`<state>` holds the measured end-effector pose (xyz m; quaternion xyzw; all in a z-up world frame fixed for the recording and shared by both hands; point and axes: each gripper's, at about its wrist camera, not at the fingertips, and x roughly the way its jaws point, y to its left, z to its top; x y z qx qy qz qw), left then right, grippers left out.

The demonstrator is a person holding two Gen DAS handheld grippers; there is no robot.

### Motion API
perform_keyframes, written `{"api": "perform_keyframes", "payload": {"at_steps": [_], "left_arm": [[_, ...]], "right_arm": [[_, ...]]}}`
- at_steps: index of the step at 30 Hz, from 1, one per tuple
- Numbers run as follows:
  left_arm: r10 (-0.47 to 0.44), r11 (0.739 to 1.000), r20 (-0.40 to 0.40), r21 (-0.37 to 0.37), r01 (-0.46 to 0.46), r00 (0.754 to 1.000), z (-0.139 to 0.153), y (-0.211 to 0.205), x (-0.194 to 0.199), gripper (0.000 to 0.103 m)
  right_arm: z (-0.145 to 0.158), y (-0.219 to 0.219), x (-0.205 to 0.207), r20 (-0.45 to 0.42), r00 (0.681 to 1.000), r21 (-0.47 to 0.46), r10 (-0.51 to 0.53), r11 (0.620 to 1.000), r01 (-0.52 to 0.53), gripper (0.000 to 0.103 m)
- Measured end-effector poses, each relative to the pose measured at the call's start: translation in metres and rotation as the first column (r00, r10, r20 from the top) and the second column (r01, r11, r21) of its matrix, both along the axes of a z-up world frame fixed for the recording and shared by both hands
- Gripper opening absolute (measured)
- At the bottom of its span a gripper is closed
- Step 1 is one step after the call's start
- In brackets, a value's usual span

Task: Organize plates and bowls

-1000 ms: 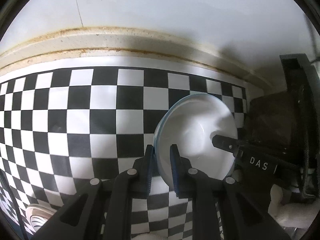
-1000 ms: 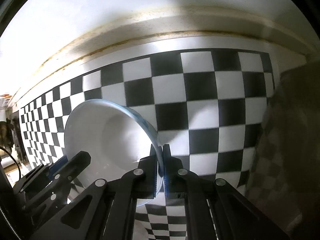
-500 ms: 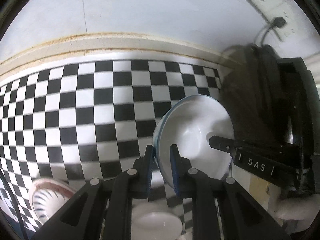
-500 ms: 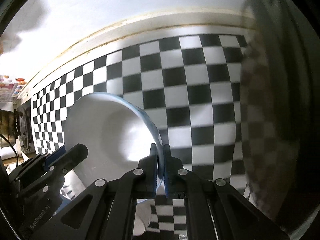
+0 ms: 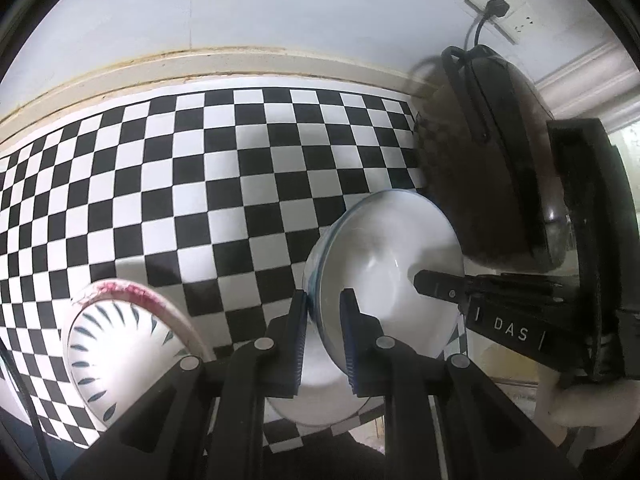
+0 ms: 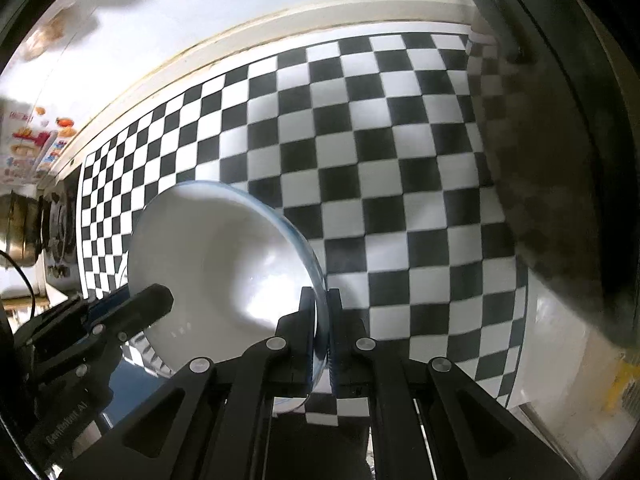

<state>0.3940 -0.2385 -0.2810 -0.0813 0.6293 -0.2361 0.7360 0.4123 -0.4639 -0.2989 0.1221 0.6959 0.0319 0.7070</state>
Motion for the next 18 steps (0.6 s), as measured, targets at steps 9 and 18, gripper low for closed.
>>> {"api": "perform_keyframes", "payload": {"at_steps": [9,18], "left_arm": [[-0.012,1.000,-0.018,-0.001,0.012,1.000,-0.007,0.013,-0.026,0.014],[-0.021,1.000,-0.060,0.013,0.022,0.998,-0.028,0.018,-0.045,0.014]], "right_arm": [[-0.007,0.019,-0.029,-0.007,1.000,0.014,0.023,1.000,-0.022,0.007],[-0.031,0.025,-0.048,-0.049,0.998,0.035,0.026,0.999,-0.025,0.007]]}}
